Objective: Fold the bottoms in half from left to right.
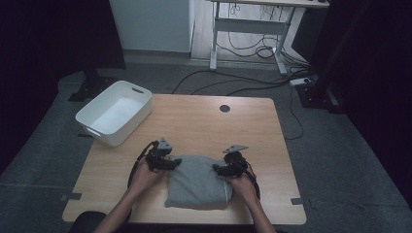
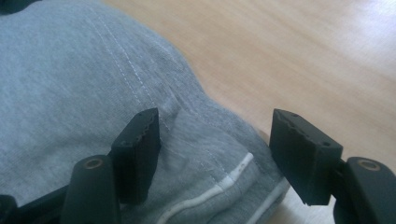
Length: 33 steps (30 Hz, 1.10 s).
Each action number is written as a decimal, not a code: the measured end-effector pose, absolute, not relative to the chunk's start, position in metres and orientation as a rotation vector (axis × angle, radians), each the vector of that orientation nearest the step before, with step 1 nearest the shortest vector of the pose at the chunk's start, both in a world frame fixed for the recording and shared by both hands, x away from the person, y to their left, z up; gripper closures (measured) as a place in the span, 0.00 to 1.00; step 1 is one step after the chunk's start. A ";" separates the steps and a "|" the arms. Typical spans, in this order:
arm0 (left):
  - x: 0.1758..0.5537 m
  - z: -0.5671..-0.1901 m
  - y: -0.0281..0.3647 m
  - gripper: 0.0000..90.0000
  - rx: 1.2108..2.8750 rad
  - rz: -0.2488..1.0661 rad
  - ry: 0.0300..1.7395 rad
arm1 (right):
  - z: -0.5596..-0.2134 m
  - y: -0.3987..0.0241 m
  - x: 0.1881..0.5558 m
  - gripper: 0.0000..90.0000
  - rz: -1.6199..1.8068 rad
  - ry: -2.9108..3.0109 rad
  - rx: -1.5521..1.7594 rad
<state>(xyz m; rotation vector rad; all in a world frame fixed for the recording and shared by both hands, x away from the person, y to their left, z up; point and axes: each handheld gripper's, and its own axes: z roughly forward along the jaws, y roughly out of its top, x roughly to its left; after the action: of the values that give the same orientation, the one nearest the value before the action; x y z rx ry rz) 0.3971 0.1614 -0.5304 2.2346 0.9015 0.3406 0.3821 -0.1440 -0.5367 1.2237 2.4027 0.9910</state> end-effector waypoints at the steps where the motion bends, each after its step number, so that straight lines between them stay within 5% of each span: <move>1: 0.394 -0.530 0.161 0.40 2.236 0.337 0.897 | -0.537 -0.144 0.379 0.38 0.989 2.405 1.219; 8: 0.381 -0.527 0.160 0.38 2.246 0.367 0.863 | -0.533 -0.143 0.364 0.38 0.952 2.423 1.176; 16: 0.373 -0.517 0.180 0.22 2.160 0.313 0.870 | -0.519 -0.158 0.355 0.24 1.025 2.373 1.164; 23: 0.363 -0.515 0.210 0.19 2.146 0.344 0.912 | -0.508 -0.185 0.346 0.18 1.059 2.305 1.186; 33: 0.355 -0.534 0.235 0.15 2.186 0.388 0.996 | -0.529 -0.210 0.339 0.14 0.954 2.308 1.207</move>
<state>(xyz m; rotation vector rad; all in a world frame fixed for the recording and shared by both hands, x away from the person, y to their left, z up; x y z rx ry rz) 0.3548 0.2353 -0.5344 2.1863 0.9964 0.3878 0.3391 -0.2104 -0.5288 1.2069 2.3081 0.9537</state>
